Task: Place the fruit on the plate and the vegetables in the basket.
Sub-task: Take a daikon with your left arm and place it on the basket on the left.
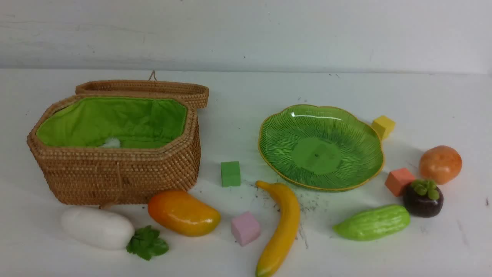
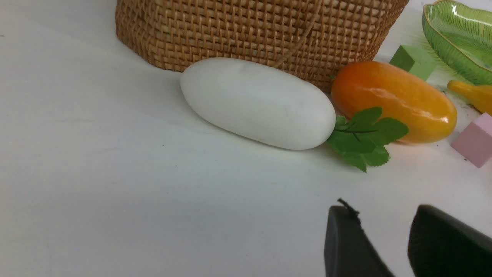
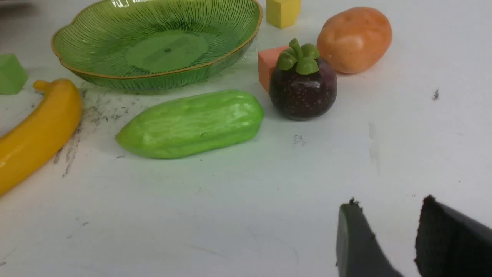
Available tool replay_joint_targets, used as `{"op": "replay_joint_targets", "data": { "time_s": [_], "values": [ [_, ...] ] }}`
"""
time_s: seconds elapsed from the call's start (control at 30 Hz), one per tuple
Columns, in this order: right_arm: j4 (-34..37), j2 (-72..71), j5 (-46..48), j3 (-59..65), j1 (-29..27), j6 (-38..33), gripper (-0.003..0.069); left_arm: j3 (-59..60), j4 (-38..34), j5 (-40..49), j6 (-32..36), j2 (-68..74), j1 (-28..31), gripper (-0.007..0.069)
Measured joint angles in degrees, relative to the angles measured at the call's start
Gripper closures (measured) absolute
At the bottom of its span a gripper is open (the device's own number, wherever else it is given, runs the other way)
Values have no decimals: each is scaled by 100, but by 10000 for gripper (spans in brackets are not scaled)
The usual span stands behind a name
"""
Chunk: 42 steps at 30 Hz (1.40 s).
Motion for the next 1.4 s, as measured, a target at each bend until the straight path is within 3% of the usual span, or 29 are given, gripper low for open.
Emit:
{"op": "replay_joint_targets", "data": {
  "time_s": [0.83,1.0,1.07,1.2,1.3,1.4],
  "values": [
    [0,0,0,0,0,0,417,0,-60,-138,-1,0,0,386],
    [0,0,0,0,0,0,417,0,-1282,-943,-403,0,0,386],
    [0,0,0,0,0,0,417,0,-2312,-1516,-750,0,0,386],
    [0,0,0,0,0,0,417,0,-3607,-2355,-990,0,0,386],
    [0,0,0,0,0,0,417,-34,-3926,-2484,-966,0,0,399],
    [0,0,0,0,0,0,417,-483,-3850,-1925,-476,0,0,519]
  ]
}}
